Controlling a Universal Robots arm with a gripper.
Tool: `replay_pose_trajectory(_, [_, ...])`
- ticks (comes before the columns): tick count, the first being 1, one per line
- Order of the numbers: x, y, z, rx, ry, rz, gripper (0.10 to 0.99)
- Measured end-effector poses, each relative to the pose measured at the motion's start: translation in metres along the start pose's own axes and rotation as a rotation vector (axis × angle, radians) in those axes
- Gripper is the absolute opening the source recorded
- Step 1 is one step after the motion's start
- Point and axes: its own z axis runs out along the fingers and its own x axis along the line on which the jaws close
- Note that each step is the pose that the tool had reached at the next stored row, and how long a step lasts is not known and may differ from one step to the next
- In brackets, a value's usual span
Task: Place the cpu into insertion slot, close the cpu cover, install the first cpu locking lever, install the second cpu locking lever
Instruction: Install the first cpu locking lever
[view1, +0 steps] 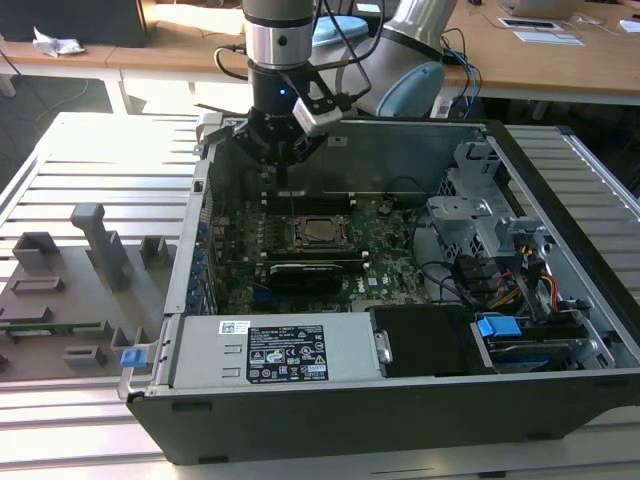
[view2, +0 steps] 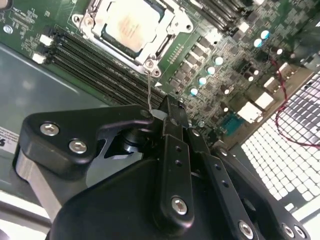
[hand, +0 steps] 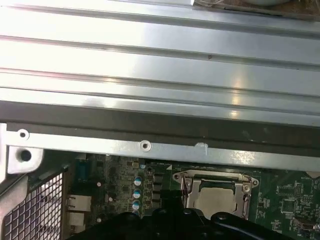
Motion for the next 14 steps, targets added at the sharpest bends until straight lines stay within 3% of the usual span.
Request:
replay_pose_trajectory(9, [-0.0099,-0.0003,0.0022,0.001,0.0002,0.000,0.106])
replay_pose_trajectory(14, [-0.0218,-0.0012,0.0033,0.001,0.0003,0.000,0.106])
